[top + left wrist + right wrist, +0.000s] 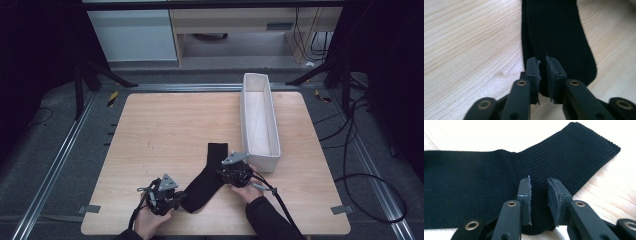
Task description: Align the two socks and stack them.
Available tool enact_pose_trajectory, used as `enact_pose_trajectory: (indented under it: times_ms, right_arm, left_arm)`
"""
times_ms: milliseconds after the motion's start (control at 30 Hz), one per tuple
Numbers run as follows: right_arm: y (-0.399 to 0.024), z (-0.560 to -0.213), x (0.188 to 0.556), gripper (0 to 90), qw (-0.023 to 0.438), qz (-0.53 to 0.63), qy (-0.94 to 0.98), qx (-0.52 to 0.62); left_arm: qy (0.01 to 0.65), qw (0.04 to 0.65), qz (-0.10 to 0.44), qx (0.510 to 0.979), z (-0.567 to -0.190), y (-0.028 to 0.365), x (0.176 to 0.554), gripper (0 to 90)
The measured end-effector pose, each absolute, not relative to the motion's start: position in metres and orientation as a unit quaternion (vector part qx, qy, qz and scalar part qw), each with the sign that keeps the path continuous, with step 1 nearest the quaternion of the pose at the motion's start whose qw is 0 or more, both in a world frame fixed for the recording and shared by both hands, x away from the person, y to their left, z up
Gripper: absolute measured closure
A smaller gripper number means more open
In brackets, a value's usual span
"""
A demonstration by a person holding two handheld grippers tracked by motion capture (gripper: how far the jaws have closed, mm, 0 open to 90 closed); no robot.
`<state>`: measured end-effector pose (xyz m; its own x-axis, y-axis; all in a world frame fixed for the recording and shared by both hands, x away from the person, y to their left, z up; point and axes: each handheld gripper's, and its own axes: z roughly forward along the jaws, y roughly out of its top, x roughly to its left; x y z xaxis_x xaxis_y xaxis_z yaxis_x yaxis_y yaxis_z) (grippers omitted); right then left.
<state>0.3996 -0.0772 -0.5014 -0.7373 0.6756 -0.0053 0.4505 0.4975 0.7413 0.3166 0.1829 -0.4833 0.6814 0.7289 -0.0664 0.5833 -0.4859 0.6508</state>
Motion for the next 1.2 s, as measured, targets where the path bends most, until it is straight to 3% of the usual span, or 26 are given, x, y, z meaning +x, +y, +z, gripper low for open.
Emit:
enact_pose_trajectory:
  times_ms: [267,633,900,1200]
  right_arm:
    - [-0.077,-0.502,0.396,71.4,0.143,0.380,0.852,0.331]
    - [-0.064,-0.500,0.383,67.1,0.097,0.403,0.853,0.317]
    - [-0.066,-0.483,0.407,60.2,0.189,0.410,0.813,0.367]
    - [-0.060,-0.497,0.423,54.4,0.197,0.393,0.814,0.380]
  left_arm:
    - [0.371,0.312,0.131,0.865,-0.487,0.180,0.312,76.7]
    - [0.382,0.294,0.137,0.865,-0.485,0.204,0.304,77.1]
    - [0.388,0.287,0.146,0.863,-0.484,0.214,0.304,77.8]
    - [0.410,0.287,0.148,0.853,-0.484,0.233,0.307,77.6]
